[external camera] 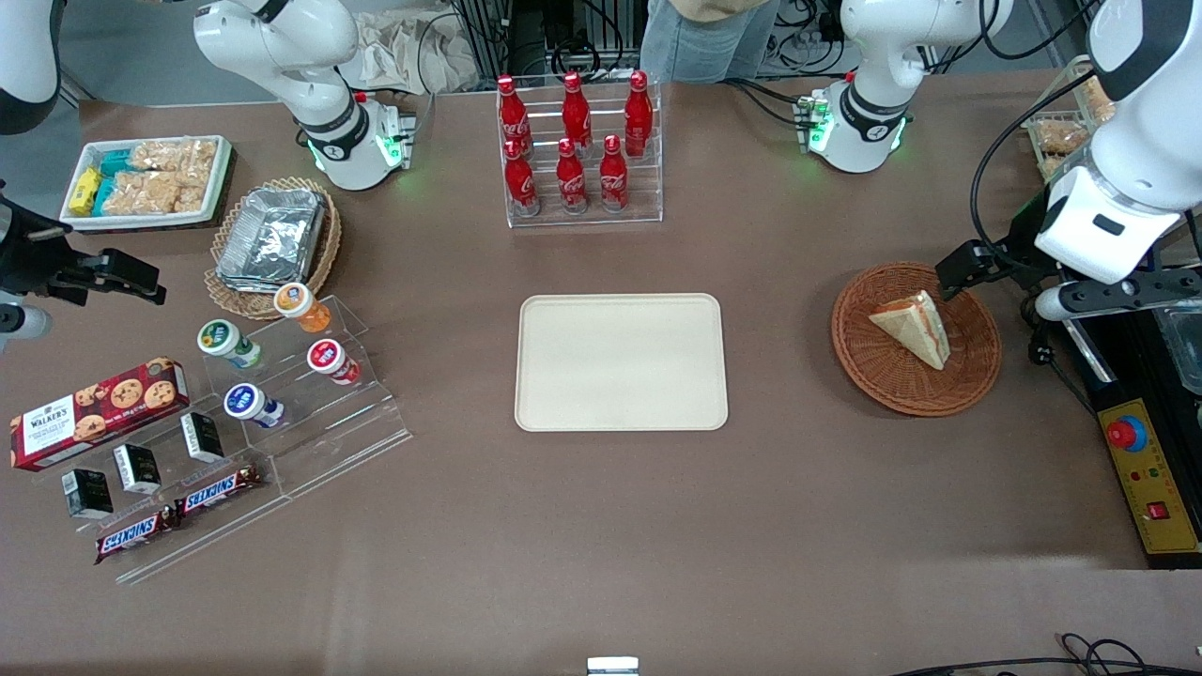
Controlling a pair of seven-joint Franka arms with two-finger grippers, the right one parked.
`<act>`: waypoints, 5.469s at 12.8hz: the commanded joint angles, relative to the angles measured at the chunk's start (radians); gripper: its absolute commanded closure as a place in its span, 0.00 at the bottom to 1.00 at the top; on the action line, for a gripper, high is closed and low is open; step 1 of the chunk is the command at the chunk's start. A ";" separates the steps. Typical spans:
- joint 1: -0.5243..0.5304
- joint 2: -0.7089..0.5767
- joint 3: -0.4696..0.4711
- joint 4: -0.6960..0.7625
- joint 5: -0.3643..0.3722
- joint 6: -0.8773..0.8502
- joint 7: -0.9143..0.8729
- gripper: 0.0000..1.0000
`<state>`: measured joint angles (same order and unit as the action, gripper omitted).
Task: Place sandwich from basket to tray
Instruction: 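Move the left gripper over the wrapped sandwich in the wicker basket, then lower the open left gripper onto the sandwich and close on it, then lift the sandwich up out of the basket with the left gripper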
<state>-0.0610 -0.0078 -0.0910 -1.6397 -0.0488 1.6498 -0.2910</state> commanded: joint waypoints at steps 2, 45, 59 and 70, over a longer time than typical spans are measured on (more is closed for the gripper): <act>0.004 0.005 -0.004 0.024 0.014 -0.021 -0.020 0.00; 0.155 0.015 0.005 -1.005 0.066 1.047 -0.450 0.00; 0.150 -0.053 0.002 -0.994 0.066 1.024 -0.436 1.00; 0.122 -0.204 -0.191 -0.640 0.052 0.359 -0.106 1.00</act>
<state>0.0634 -0.2362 -0.2277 -2.3823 0.0114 2.1056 -0.4104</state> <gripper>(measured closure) 0.780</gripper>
